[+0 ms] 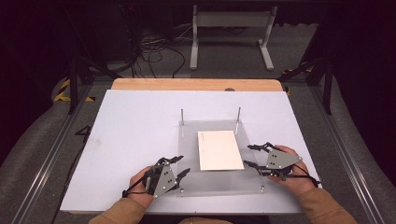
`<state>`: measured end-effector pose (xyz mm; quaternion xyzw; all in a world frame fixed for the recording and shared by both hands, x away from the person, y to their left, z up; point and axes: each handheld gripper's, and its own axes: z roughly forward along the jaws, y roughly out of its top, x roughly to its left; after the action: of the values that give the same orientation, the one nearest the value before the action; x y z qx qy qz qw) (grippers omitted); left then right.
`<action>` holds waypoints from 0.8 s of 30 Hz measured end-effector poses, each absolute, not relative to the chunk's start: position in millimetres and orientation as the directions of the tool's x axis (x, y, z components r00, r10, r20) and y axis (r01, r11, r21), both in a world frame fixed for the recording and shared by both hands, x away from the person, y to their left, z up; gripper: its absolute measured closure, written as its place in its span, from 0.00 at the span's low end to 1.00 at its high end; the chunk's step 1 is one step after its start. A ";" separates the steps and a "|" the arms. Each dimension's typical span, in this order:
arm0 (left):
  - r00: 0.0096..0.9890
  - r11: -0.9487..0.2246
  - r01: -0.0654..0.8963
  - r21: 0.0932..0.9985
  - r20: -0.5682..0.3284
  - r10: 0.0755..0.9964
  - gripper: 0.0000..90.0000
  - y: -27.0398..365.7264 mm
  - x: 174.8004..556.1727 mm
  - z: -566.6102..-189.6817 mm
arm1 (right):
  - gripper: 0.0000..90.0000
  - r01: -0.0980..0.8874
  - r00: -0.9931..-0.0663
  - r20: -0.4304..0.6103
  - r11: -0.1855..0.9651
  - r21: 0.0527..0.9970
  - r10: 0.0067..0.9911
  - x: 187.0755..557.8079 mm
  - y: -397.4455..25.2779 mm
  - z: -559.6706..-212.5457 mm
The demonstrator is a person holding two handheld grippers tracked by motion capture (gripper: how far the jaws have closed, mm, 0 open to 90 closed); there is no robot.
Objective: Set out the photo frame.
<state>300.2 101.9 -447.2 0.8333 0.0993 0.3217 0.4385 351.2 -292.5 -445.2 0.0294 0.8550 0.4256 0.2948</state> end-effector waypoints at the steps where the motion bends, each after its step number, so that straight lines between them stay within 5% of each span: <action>1: 0.773 -0.596 -0.117 0.795 0.449 0.448 0.58 101.9 300.2 -447.2 | 0.53 -0.219 -0.814 -0.500 0.642 0.734 0.294 350.4 -289.9 -445.0; 13: 0.755 -0.536 -0.091 0.839 0.409 0.512 0.69 100.7 301.3 -426.1 | 0.73 -0.255 -0.792 -0.503 0.562 0.787 0.346 346.5 -282.2 -426.7; 24: 0.746 -0.542 -0.124 0.831 0.438 0.501 0.72 102.5 301.3 -405.9 | 0.74 -0.190 -0.804 -0.447 0.543 0.818 0.392 348.6 -278.0 -407.9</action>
<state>301.3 102.5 -405.9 0.8110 0.1164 0.3367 0.4642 348.6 -278.0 -407.9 0.0614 0.8229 0.4743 0.3067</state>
